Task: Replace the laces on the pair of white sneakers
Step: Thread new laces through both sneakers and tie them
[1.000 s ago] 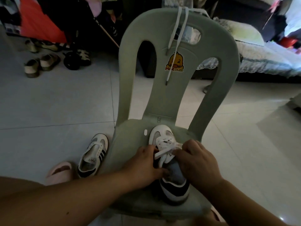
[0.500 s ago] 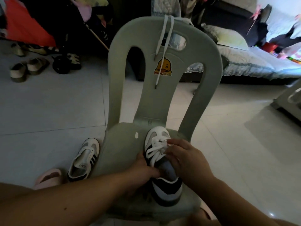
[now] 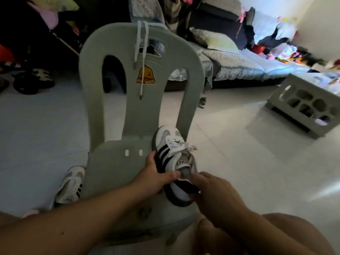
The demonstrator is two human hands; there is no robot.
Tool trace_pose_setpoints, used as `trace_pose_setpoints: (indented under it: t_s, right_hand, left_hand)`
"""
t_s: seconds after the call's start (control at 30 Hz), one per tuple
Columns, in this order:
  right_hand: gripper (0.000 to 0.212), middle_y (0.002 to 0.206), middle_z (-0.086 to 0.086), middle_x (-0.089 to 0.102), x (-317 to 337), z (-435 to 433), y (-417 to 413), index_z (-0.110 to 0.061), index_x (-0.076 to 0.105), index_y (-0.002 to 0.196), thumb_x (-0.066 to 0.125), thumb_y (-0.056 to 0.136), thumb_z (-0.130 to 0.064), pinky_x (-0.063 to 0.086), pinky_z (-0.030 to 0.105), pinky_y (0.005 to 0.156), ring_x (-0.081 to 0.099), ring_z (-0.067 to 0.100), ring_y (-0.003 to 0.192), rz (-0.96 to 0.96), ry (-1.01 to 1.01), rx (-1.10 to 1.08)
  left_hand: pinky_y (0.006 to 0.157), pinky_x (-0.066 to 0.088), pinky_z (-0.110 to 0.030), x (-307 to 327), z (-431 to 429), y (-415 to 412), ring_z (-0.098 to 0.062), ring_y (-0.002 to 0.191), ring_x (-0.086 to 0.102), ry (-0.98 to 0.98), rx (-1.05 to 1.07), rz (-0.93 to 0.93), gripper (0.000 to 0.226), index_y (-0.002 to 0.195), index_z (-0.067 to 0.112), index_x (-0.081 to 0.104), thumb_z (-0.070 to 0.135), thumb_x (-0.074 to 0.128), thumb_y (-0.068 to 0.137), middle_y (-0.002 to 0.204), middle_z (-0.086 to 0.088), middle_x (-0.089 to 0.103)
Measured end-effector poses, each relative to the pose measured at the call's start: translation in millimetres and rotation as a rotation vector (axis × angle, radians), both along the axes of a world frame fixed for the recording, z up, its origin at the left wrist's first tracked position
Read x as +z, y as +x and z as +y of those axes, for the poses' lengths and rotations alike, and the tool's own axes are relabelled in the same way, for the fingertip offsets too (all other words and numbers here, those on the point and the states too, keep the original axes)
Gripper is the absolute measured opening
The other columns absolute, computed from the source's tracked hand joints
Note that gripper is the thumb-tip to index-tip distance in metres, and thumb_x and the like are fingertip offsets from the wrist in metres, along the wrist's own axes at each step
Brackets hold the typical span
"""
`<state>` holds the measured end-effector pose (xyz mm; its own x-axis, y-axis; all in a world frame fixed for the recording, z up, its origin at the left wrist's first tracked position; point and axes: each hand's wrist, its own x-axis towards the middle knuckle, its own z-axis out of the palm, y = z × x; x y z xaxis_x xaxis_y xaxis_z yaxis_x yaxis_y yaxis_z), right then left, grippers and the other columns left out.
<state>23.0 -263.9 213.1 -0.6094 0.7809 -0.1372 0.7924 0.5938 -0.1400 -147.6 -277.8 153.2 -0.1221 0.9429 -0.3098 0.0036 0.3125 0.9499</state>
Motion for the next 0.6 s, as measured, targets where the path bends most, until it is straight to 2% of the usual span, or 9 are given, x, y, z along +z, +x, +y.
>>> trace_pose_setpoints:
  t_s: [0.13,0.2,0.27,0.33,0.5,0.6]
  right_hand:
    - [0.027,0.114,-0.013,0.056,19.1,-0.3,50.8,-0.035,0.052,0.121,0.052,0.094,-0.028,0.045,0.018,0.076,0.056,0.006,0.094,-0.011,0.061,-0.103]
    - [0.030,0.117,-0.012,0.056,22.7,2.3,75.8,-0.034,0.052,0.124,0.051,0.095,-0.027,0.046,0.020,0.077,0.057,0.008,0.096,-0.037,0.081,-0.134]
    - [0.031,0.116,-0.011,0.057,21.8,7.0,97.0,-0.033,0.052,0.126,0.051,0.095,-0.027,0.047,0.020,0.078,0.057,0.008,0.094,-0.045,0.088,-0.187]
    - [0.032,0.116,-0.010,0.058,17.0,16.2,117.7,-0.031,0.053,0.126,0.053,0.095,-0.026,0.047,0.019,0.077,0.056,0.007,0.089,-0.038,0.102,-0.244]
    - [0.032,0.117,-0.004,0.059,-19.3,69.7,147.3,-0.027,0.052,0.127,0.052,0.094,-0.030,0.046,0.023,0.070,0.060,0.015,0.092,-0.089,0.105,-0.298]
    - [0.029,0.113,0.001,0.061,-58.8,113.8,150.1,-0.025,0.054,0.120,0.055,0.091,-0.029,0.047,0.030,0.068,0.063,0.025,0.094,-0.134,0.066,-0.294]
  left_hand:
    - [0.096,0.043,-0.029,7.6,11.1,29.5,-0.014,0.120,0.049,0.059,-0.215,0.195,0.095,0.149,0.030,0.006,0.039,0.071,0.081,0.144,0.001,0.042]
    - [0.099,0.041,-0.028,8.4,17.7,43.8,-0.016,0.125,0.048,0.116,-0.294,0.321,0.093,0.149,0.030,0.009,0.035,0.072,0.081,0.149,0.000,0.035]
    - [0.103,0.042,-0.033,9.4,24.4,54.5,-0.017,0.126,0.046,0.167,-0.335,0.401,0.087,0.148,0.033,0.015,0.033,0.071,0.082,0.150,-0.002,0.033]
    - [0.102,0.040,-0.030,9.4,34.6,66.8,-0.015,0.126,0.044,0.208,-0.404,0.516,0.082,0.148,0.034,0.019,0.034,0.068,0.083,0.150,0.001,0.032]
    - [0.106,0.034,-0.027,-2.9,75.3,91.0,-0.013,0.133,0.034,0.285,-0.551,0.905,0.069,0.146,0.034,0.027,0.043,0.061,0.086,0.151,0.006,0.025]
    - [0.107,0.032,-0.030,-21.5,108.4,96.0,-0.015,0.133,0.033,0.271,-0.658,1.135,0.054,0.139,0.030,0.041,0.047,0.054,0.090,0.147,0.004,0.034]
